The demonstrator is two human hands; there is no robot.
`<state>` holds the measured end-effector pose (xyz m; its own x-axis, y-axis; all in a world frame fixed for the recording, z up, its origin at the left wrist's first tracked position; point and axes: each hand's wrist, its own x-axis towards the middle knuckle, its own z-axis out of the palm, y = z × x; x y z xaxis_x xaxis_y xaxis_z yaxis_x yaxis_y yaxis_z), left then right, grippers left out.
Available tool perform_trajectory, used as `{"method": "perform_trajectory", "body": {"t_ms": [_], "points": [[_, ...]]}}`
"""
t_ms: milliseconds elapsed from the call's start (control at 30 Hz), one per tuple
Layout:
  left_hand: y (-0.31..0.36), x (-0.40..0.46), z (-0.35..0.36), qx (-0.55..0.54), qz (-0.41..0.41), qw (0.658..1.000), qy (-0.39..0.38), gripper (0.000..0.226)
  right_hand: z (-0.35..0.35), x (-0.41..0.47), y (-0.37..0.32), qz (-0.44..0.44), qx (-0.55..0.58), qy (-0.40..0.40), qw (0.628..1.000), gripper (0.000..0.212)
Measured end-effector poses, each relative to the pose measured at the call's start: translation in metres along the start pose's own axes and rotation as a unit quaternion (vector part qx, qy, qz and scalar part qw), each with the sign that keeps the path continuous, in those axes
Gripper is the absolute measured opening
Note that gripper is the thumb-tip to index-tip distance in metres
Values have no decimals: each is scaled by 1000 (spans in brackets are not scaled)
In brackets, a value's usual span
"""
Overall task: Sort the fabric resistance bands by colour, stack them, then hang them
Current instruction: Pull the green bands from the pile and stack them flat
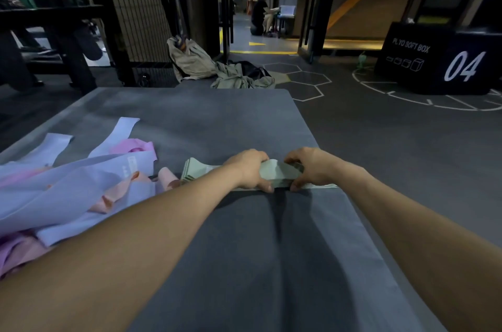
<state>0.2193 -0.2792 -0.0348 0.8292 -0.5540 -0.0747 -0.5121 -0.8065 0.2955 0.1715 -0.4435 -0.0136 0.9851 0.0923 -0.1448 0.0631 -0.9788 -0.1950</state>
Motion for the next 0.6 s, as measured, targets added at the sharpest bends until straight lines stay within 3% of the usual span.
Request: {"method": "perform_trajectory", "body": {"t_ms": [200, 400, 600], "points": [[-18, -21, -9, 1, 13, 999, 49, 87, 2, -1, -30, -46, 12, 33, 998, 85], [-74, -65, -24, 20, -28, 991, 132, 31, 16, 18, -75, -82, 4, 36, 996, 69], [-88, -75, -20, -16, -29, 992, 119, 23, 18, 17, -80, -65, 10, 25, 998, 59]]}}
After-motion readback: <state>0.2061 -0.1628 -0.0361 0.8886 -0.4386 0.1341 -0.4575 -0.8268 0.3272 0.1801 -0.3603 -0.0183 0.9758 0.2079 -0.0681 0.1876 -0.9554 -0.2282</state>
